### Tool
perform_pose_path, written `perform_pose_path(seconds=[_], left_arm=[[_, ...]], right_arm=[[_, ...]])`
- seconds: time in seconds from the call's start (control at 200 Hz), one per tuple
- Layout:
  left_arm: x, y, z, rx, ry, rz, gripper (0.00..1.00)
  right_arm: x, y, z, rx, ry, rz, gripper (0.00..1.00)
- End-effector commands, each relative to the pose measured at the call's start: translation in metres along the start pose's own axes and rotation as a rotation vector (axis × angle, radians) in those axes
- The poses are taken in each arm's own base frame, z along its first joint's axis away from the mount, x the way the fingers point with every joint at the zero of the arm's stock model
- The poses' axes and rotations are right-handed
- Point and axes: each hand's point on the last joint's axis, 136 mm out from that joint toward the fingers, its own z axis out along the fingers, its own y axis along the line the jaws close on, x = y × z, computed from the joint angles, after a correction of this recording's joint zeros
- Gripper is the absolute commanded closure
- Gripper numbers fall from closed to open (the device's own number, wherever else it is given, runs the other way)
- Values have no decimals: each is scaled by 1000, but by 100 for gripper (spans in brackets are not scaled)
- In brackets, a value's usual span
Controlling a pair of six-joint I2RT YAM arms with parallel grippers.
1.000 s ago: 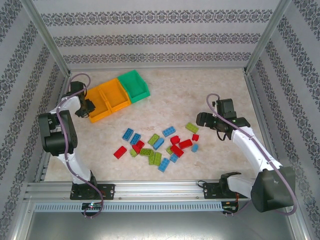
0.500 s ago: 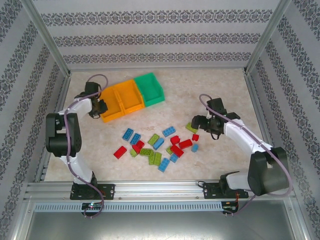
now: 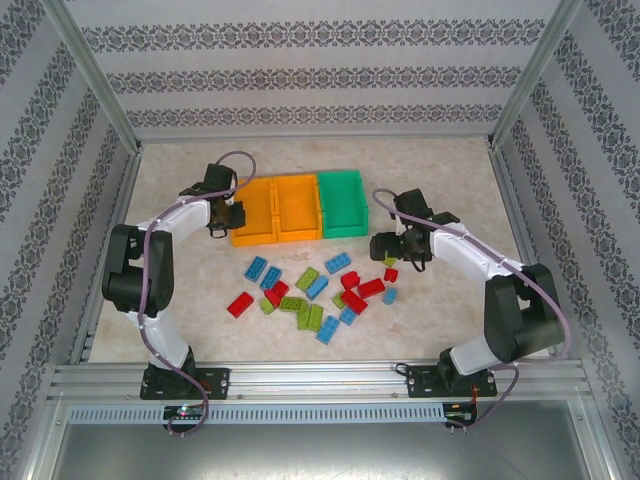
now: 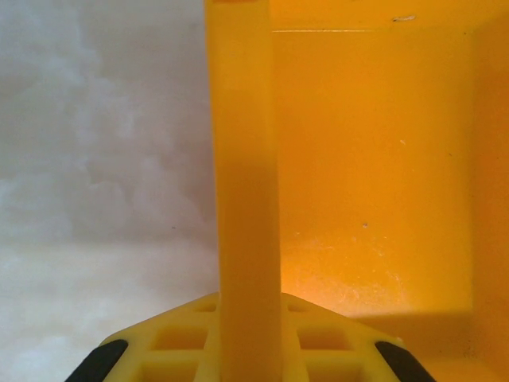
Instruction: Sort the legos into containers by color
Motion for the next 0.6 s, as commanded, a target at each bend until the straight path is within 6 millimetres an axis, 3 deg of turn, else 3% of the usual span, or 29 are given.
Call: perform_pose_path(seconds=[0.0, 0.125, 0.42, 0.595], left_arm=[[-21, -23, -7, 69, -64, 37, 89], [-15, -27, -5, 63, -49, 38, 86], [-5, -17, 1, 10, -18, -48, 65], [-1, -18, 2, 20, -11, -87, 56]], right_arm=[[-3, -4, 0, 29, 35, -5, 8], [-1, 7, 10, -15, 51, 82, 8], [3, 3, 18, 10, 41, 315, 7], [8, 10, 29, 9, 53, 356, 6]])
